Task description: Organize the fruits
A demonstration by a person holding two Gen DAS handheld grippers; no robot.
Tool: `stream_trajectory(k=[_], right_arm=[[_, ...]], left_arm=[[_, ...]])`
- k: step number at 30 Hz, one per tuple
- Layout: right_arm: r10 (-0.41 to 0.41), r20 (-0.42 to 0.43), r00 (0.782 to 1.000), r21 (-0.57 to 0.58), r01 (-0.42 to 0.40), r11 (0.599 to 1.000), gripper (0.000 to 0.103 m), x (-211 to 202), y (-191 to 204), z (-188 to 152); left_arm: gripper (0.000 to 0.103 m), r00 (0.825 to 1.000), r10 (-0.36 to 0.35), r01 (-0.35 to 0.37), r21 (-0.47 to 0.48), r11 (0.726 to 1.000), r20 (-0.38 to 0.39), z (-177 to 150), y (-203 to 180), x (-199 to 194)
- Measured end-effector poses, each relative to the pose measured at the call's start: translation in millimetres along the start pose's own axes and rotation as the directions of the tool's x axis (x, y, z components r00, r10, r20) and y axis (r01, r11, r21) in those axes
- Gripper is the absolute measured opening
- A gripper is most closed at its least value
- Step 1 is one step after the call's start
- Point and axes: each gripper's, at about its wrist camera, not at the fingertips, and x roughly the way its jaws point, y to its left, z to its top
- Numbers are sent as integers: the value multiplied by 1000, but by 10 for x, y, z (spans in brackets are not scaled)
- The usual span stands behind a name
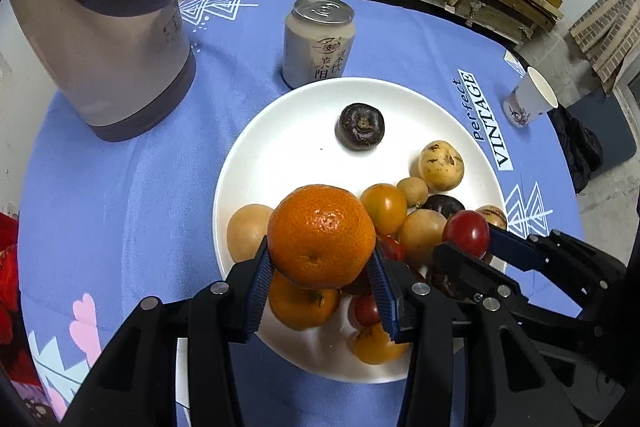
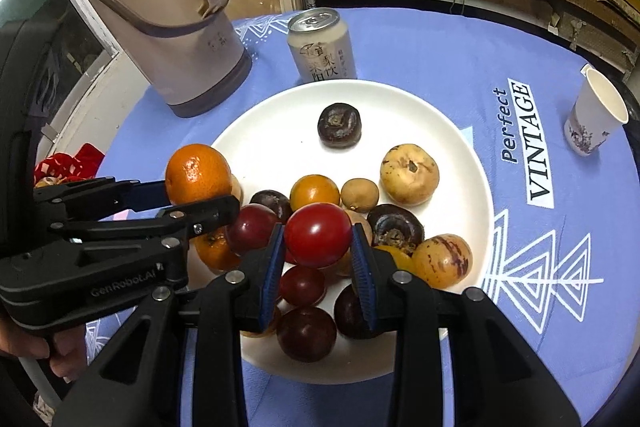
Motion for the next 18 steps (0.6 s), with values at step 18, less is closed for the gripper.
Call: stream_trajectory(k=[18], right_arm=[[-25,6,1000,-6,25,1000,46,-74,44,-49]], left_arm=[[61,1000,18,-18,-13,1000,5,-6,-21,-50]])
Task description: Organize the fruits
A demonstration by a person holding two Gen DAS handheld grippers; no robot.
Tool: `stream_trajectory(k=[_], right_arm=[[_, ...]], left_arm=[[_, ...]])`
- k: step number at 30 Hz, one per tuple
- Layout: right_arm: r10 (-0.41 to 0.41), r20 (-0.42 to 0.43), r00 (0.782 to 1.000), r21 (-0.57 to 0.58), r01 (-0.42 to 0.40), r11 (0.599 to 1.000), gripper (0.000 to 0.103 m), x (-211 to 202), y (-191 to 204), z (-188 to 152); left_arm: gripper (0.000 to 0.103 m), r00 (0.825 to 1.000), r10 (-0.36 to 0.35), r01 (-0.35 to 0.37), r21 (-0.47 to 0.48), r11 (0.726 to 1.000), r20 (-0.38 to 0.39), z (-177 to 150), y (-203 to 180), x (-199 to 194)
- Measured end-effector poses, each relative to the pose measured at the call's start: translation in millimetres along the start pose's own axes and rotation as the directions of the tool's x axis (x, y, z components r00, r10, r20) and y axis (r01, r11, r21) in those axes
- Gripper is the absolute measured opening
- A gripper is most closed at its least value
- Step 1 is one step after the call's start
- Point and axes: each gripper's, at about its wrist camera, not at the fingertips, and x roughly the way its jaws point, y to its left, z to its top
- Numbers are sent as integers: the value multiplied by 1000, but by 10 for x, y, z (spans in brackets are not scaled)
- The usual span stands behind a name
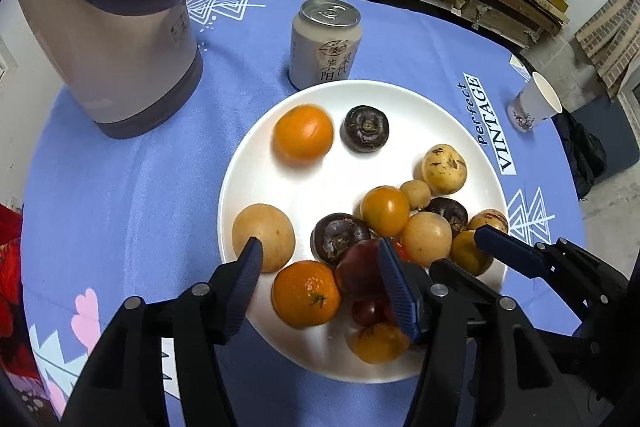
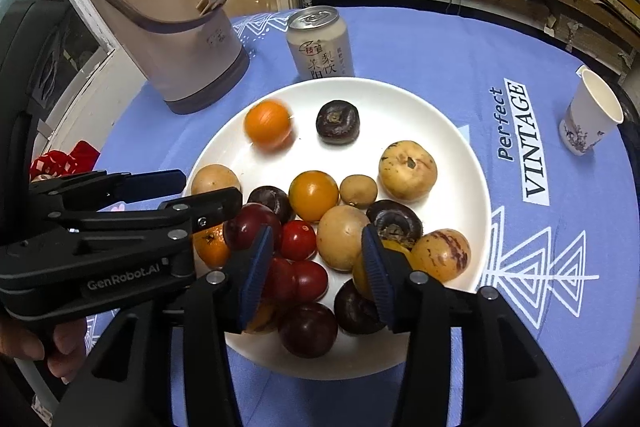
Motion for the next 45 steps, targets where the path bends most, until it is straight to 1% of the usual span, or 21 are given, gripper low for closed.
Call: stream_trajectory(k=[3,4,5,10,12,14,16,18,19,20,21,23,26,27,30,33,39,45], right_arm=[[-6,0,1000,3,6,1000,47,-43,9,-17],[-8,-2,1000,3,8,1000,48,-57,14,-25],[-9,-2,1000,3,9,1000,48,-66,20,-35],[-18,3,1000,-2,18,1000,49,-181,79,-98],[-25,11,1000,-4,25,1000,51,-251,98,-132],[-34,20,999,-2,34,999,58,-323,108,-167],[-38,29,999,1,38,999,61,-401,112,-221],[-48,34,998,0,48,999,66,-476,125,-286],[-52,34,998,-1,52,999,68,-508,134,-317],[-59,34,998,-4,59,998,72,-539,147,-352],[-74,35,997,-7,75,997,78,-572,163,-400],[-100,34,994,-4,100,995,88,-624,185,-484],[-108,26,994,8,108,994,94,-704,211,-629],[-123,23,992,12,122,992,95,-732,220,-681],[-147,6,989,26,147,989,98,-801,229,-799],[-167,2,986,24,167,986,98,-898,258,-926],[-202,-15,979,18,202,979,98,-1009,305,-1095],[-207,-22,978,11,208,978,98,-1069,350,-1215]], left_arm=[[62,1000,-4,4,4,1000,7,-37,-16,-62],[63,1000,-6,6,2,1000,8,-53,-16,-87],[67,1000,-7,7,-1,1000,11,-70,-16,-112],[67,1000,-13,13,3,1000,18,-144,-46,-229],[67,1000,-16,16,5,1000,24,-183,-59,-301],[67,999,-22,21,4,1000,30,-237,-72,-381],[69,999,-20,20,3,1000,35,-295,-82,-439],[79,999,-12,11,5,1000,41,-366,-91,-508],[80,999,-6,5,6,1000,43,-403,-94,-537],[80,999,-2,2,7,1000,44,-440,-98,-569],[80,999,-4,3,8,1000,42,-493,-103,-604],[82,999,-1,1,5,1000,37,-576,-108,-652],[90,999,13,-13,2,1000,33,-725,-112,-730],[94,999,23,-23,0,1000,31,-788,-108,-760],[96,999,38,-38,-7,999,26,-933,-96,-833],[98,998,56,-55,-20,998,26,-1060,-73,-907],[99,998,56,-56,-14,998,24,-1255,-74,-1001],[99,998,60,-60,-14,998,14,-1394,-106,-1061]])
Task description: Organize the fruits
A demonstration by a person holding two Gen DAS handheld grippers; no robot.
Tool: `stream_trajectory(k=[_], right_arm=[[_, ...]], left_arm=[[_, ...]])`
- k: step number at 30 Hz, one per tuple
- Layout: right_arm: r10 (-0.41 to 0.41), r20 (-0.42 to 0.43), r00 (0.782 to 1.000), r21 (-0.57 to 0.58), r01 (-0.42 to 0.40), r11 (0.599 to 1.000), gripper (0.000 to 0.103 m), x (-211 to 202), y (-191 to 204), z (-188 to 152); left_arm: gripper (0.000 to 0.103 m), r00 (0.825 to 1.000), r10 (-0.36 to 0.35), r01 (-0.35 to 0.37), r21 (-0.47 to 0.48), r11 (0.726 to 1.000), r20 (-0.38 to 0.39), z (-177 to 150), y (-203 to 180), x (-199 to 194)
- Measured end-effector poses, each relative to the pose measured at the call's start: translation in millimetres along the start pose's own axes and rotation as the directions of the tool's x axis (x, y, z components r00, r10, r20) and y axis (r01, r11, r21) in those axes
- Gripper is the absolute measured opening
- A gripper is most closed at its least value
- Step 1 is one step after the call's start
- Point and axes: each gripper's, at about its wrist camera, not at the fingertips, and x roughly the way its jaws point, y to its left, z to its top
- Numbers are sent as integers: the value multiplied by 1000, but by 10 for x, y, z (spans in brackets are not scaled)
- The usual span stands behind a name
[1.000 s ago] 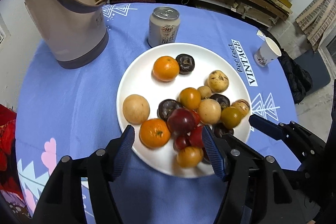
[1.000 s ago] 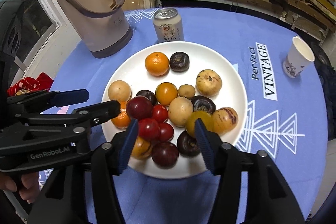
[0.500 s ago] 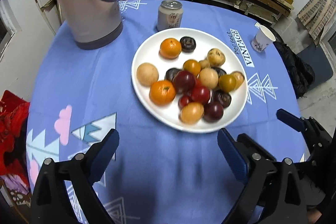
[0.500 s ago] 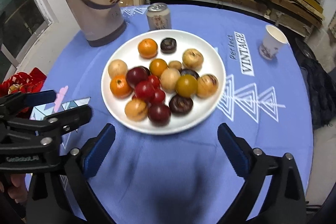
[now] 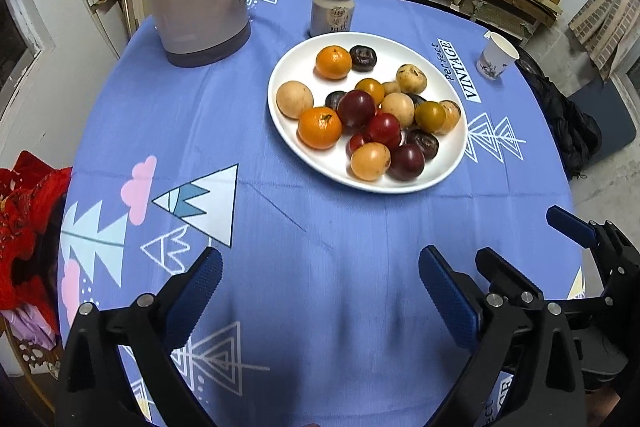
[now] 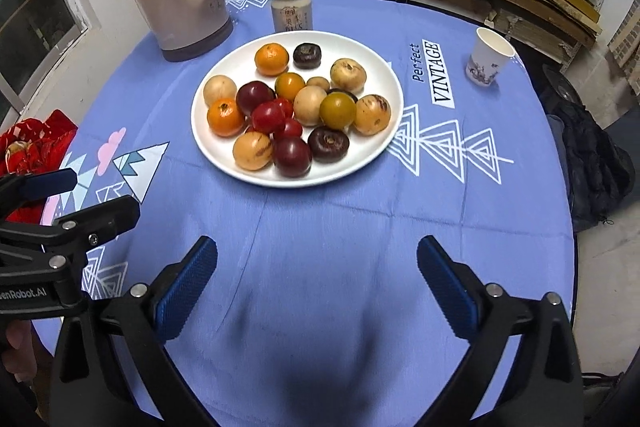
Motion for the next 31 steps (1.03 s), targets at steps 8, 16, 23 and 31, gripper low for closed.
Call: stream_trajectory(k=[8,16,23,31], right_arm=[[-1,12,1000,-3,1,1000,98,-107,32,-46],[-6,21,1000,-6,6,1000,98,-170,33,-66],[-7,23,1000,-14,7,1000,98,-215,63,-98],[-15,25,1000,-12,15,1000,98,-236,47,-107]], left_arm=[[99,999,-49,49,-5,999,-14,-89,-32,-116],[99,998,-33,33,-3,999,44,-134,-53,-283],[99,998,-16,16,7,1000,54,-150,-72,-339],[99,999,8,-8,-9,1000,31,-152,-33,-333]])
